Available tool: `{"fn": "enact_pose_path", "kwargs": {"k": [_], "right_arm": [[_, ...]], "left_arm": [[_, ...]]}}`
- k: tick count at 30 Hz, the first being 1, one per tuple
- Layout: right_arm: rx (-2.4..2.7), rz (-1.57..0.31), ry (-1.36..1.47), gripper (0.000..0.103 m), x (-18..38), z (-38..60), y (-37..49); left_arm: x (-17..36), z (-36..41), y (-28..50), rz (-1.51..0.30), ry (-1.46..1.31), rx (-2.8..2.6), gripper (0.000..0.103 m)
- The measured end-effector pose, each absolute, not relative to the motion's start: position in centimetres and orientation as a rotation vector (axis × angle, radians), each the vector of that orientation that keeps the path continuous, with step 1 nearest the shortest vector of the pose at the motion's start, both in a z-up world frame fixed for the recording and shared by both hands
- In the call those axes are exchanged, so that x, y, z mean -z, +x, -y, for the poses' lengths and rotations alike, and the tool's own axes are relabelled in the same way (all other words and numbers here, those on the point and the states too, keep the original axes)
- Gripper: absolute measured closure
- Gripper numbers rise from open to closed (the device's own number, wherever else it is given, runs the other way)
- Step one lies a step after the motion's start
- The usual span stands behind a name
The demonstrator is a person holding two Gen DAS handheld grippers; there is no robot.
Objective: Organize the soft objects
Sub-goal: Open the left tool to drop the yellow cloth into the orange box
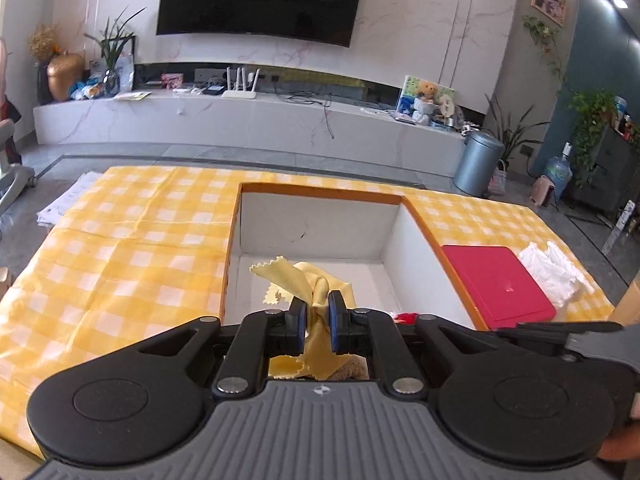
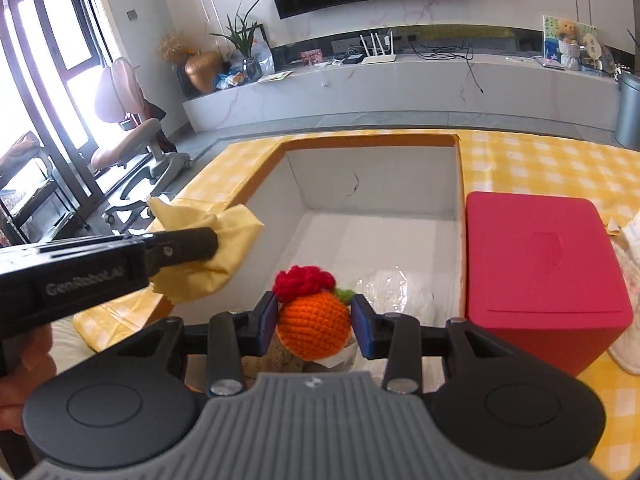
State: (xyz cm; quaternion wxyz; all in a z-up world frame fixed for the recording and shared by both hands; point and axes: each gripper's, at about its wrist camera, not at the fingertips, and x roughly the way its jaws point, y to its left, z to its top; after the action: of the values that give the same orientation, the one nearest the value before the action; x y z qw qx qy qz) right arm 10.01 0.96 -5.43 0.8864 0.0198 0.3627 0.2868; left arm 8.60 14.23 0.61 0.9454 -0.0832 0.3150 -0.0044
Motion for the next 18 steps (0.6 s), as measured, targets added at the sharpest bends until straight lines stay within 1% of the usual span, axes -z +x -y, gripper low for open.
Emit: {"fn": "enact_pose_path", "kwargs": {"k": [8,10,11,12,13,14,15,18], "right_arm": [[-0.570,-0.756,0.041,0.063,5.5,-0.7,10.1],[-0.569,-0.749,0.040,0.063,5.5,-0.5,10.1],[-0.566,-0.747,0.039,0.063,5.5,-0.5,10.1],[-0.559,-0.747,0.037,0.063,5.5,-0.5,10.0],[-0.553,-0.747,0.033,0.063,5.5,-0.5,10.0],[-0.543,-0.746,0.028,0.063,5.5,-0.4,9.9],[-0.531,-0.740,0.026,0.063,5.5,-0.2,9.8],[-0.516,-0.726,0.008,0.063,5.3,0.2,9.4]], "left_arm": [[0.7,-13.6,10.3,-0.672,-0.141,-0.040,0.091],[0.9,-13.3,10.2,-0.662,-0.110,-0.069,0.089],[0.8,-13.0,10.0,-0.648,-0.077,-0.110,0.080],[0.7,-12.7,9.7,-0.632,-0.040,-0.159,0.064],[0.4,-12.4,9.3,-0.609,-0.014,-0.198,0.052],[0.1,-12.3,8.7,-0.577,-0.010,-0.210,0.027],[-0.4,-12.4,8.3,-0.544,-0.029,-0.188,0.014],[-1.4,-13.0,7.2,-0.501,-0.131,-0.086,0.009]]}}
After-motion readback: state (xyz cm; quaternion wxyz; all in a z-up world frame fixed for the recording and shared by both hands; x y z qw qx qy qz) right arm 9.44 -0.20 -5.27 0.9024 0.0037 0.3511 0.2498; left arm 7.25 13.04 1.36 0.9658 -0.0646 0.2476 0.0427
